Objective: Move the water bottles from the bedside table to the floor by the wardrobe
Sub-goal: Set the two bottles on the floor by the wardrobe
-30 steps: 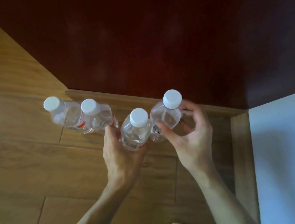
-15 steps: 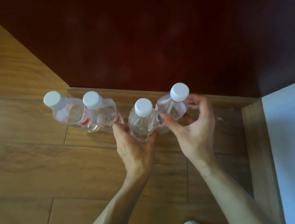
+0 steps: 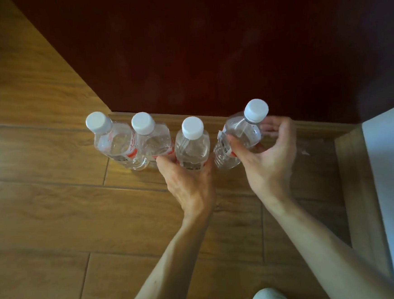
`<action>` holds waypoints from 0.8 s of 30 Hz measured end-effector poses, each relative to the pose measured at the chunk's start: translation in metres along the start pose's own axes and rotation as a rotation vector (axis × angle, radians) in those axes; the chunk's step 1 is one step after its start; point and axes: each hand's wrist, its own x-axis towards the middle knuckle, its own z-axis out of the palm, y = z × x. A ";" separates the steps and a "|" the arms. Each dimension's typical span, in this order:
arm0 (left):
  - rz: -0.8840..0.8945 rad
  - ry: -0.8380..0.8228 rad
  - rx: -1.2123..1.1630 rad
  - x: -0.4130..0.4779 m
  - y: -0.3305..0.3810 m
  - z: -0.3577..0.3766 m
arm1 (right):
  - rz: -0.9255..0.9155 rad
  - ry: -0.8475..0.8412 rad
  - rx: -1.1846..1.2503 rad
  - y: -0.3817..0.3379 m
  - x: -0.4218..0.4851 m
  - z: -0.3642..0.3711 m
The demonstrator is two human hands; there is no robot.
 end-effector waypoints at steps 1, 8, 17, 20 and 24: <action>0.004 -0.002 -0.007 0.000 0.000 0.001 | -0.002 0.001 0.002 -0.001 0.000 0.001; 0.015 -0.028 0.012 -0.001 -0.005 0.004 | 0.004 -0.005 -0.002 0.002 -0.004 0.006; 0.075 0.006 0.011 0.003 -0.010 0.012 | -0.005 -0.024 -0.032 0.004 -0.007 0.015; 0.094 0.009 0.010 0.005 -0.011 0.012 | 0.010 -0.032 -0.037 0.004 -0.008 0.018; 0.083 0.018 0.008 0.006 -0.010 0.015 | 0.023 -0.026 -0.064 0.005 -0.011 0.022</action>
